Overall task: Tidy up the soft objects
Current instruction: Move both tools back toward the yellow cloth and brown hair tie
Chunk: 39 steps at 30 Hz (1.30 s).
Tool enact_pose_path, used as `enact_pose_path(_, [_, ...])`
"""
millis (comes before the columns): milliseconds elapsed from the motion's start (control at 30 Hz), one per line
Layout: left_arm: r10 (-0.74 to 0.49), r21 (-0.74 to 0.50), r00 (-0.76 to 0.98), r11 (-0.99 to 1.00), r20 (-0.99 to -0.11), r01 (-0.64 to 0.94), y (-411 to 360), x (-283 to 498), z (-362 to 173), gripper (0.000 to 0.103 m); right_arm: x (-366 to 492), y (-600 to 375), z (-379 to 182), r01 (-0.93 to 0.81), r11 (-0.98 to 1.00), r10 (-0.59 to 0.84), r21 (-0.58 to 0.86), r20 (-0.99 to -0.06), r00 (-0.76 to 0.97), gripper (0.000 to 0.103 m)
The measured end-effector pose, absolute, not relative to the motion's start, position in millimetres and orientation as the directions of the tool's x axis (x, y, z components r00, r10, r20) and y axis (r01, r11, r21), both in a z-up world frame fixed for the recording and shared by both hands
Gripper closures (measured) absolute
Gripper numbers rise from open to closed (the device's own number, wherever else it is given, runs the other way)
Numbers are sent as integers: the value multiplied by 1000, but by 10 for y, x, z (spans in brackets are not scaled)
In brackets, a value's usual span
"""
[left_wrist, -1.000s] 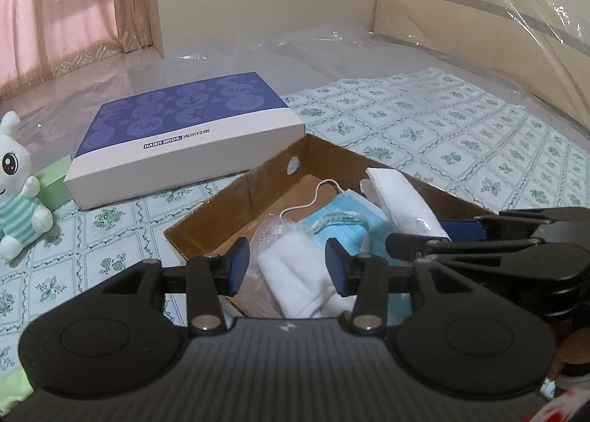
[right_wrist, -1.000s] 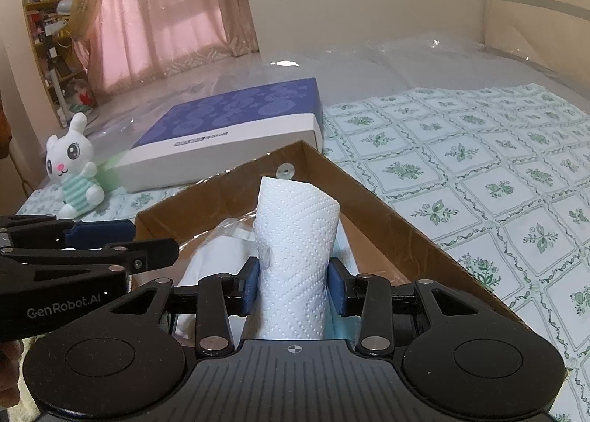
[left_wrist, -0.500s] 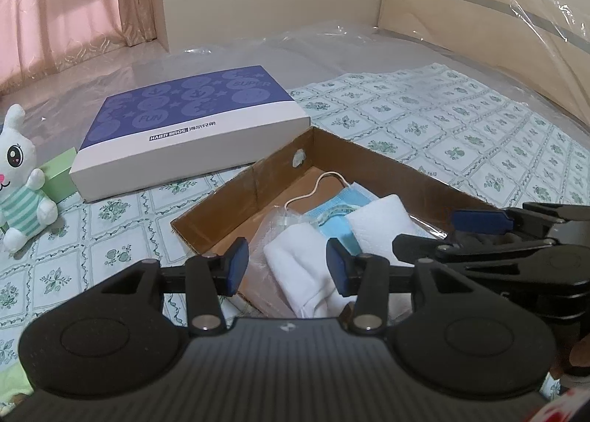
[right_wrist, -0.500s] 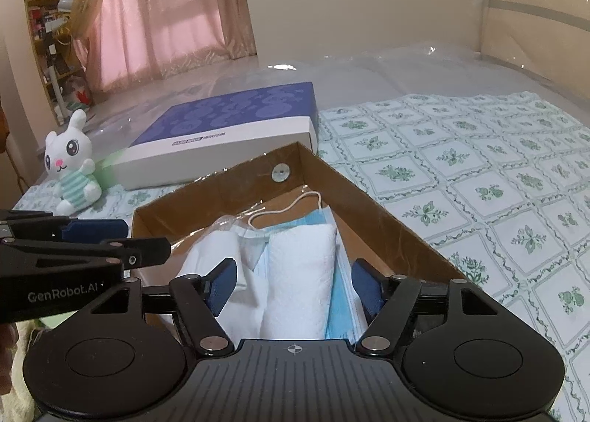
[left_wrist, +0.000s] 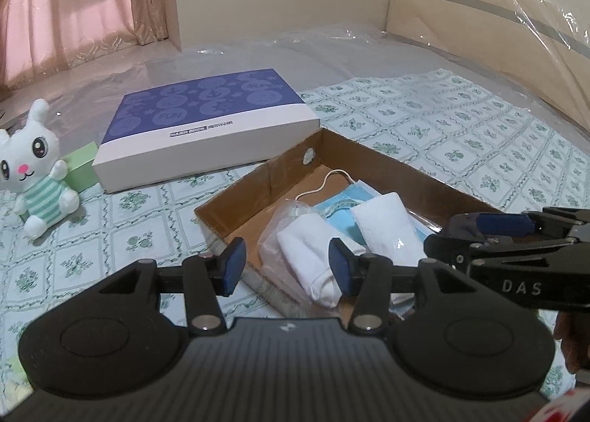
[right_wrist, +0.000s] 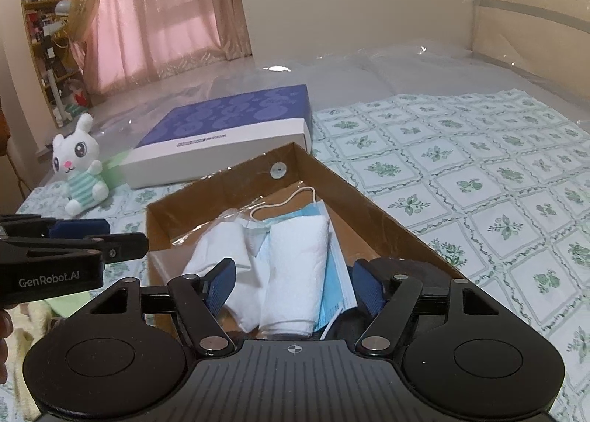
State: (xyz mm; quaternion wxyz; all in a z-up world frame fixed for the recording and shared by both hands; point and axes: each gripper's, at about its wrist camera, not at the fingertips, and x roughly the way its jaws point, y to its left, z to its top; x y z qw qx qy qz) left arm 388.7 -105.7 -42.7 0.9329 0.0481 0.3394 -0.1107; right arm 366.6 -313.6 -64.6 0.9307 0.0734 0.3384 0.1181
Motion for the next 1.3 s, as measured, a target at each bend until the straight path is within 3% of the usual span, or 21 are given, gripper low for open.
enact_pose_path(433, [-139, -5, 739, 984, -660, 180, -664, 3094, -166, 52, 2938, -3022, -343, -177, 947, 308, 268, -595, 742, 29])
enact_pose_path(867, [-76, -13, 741, 996, -667, 90, -177, 2212, 35, 52, 2226, -2655, -208, -206, 960, 279, 188, -607, 745, 28])
enact_pose_path(1300, [-17, -21, 747, 1000, -664, 4, 157, 1462, 145, 51, 1728, -2382, -180, -303, 919, 393, 251, -628, 672, 28])
